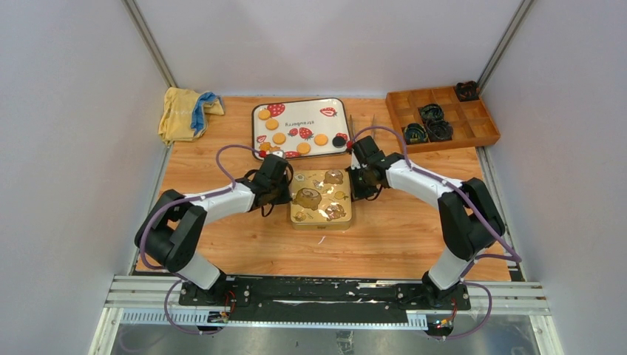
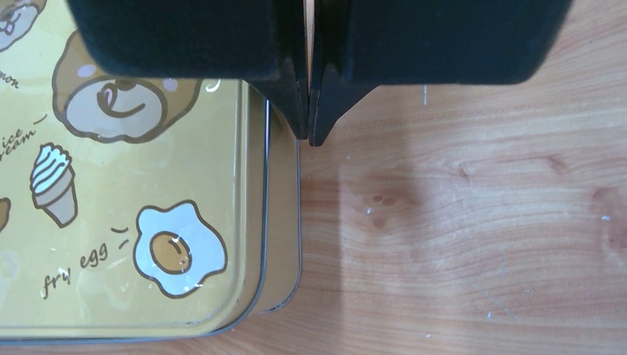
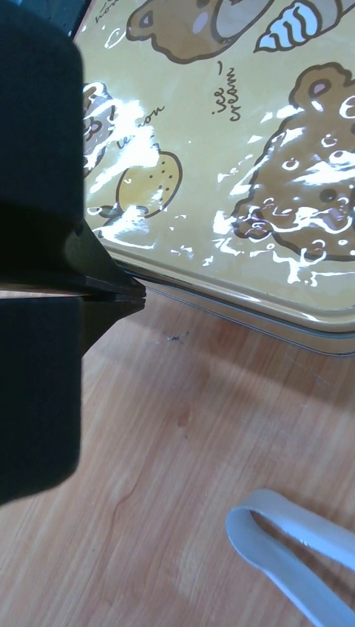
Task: Pack the cookies
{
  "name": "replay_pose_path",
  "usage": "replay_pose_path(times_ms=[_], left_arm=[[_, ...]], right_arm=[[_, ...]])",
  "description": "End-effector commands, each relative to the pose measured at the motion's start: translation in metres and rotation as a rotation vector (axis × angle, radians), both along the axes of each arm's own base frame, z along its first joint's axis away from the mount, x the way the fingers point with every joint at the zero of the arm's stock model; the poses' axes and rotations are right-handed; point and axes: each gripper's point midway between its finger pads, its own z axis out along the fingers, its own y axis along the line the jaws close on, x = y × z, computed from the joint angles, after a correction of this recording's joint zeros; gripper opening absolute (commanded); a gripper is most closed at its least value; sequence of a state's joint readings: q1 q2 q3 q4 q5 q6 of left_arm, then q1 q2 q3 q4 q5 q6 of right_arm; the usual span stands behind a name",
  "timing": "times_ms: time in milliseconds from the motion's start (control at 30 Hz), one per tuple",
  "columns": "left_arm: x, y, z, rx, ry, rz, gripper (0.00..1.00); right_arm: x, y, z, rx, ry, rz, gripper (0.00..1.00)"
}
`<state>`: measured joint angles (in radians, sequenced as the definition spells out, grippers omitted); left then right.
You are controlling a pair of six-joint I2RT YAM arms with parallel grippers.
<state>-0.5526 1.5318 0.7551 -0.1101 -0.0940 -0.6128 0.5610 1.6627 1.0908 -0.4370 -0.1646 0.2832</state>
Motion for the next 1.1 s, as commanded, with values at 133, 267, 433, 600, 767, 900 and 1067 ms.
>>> replay_pose_path(times_ms=[133,267,433,600,767,900,1067], left_arm=[[-0.021,0.024,0.007,0.051,-0.012,0.029,0.0],[-0.027,0.033,0.009,0.072,-0.02,0.039,0.0],[-0.027,0.045,0.015,0.12,-0.045,0.054,0.0],[-0.018,0.055,0.024,0.192,-0.077,0.058,0.0],[-0.012,0.07,0.026,0.273,-0.063,0.122,0.0],[-0.012,0.094,0.033,0.359,-0.068,0.192,0.0],[-0.018,0.139,0.067,0.502,-0.111,0.327,0.0]], right_arm=[[-0.005,0.034,0.002,0.04,0.014,0.07,0.0],[-0.003,0.047,0.006,0.053,0.011,0.093,0.0],[-0.002,0.055,0.008,0.06,0.01,0.107,0.0],[-0.01,0.061,0.01,0.062,0.01,0.124,0.0],[-0.012,0.059,0.005,0.041,0.015,0.116,0.0],[0.003,0.044,0.009,-0.061,-0.032,0.058,0.0],[0.045,0.011,0.032,-0.277,-0.171,-0.047,0.0]])
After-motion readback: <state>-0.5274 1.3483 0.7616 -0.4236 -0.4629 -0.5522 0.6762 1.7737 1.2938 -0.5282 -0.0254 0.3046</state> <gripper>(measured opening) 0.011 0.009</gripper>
